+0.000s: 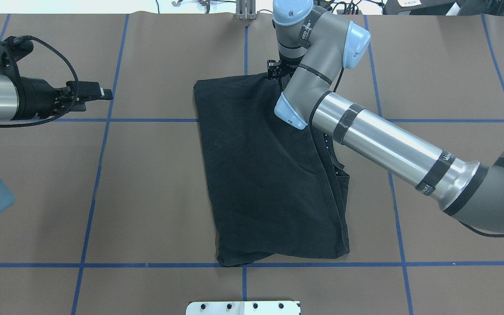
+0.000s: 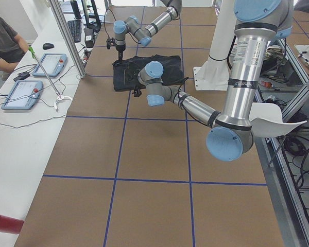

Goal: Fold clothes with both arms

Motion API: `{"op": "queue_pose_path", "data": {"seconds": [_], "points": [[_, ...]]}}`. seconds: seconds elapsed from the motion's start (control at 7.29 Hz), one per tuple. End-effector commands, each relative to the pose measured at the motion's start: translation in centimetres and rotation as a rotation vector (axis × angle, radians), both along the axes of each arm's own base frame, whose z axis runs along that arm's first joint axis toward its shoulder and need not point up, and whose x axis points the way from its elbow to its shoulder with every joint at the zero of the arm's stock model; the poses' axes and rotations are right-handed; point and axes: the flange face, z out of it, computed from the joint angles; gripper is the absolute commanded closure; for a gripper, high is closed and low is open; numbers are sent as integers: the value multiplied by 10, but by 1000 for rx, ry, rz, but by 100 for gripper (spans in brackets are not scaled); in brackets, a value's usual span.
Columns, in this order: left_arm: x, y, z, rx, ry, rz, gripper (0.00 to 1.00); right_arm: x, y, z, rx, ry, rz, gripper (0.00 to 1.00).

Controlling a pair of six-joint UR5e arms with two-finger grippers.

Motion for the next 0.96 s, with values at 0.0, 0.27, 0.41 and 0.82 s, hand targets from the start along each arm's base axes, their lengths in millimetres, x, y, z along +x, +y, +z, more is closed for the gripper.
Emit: {"op": "queue_pose_path", "data": {"seconds": [0.0, 0.27, 0.41, 0.82], "points": [[-4, 5, -3, 5, 4, -1, 0, -5, -2, 9, -11, 15, -6, 5], [-5, 5, -3, 7, 5, -1, 0, -11, 1, 17, -18, 27, -13, 5], [-5, 5, -3, 7, 5, -2, 0, -12, 2, 14, -15, 24, -14, 5], [-6, 7, 1, 1, 0, -1, 0, -11, 1, 22, -19, 35, -21, 5]]}}
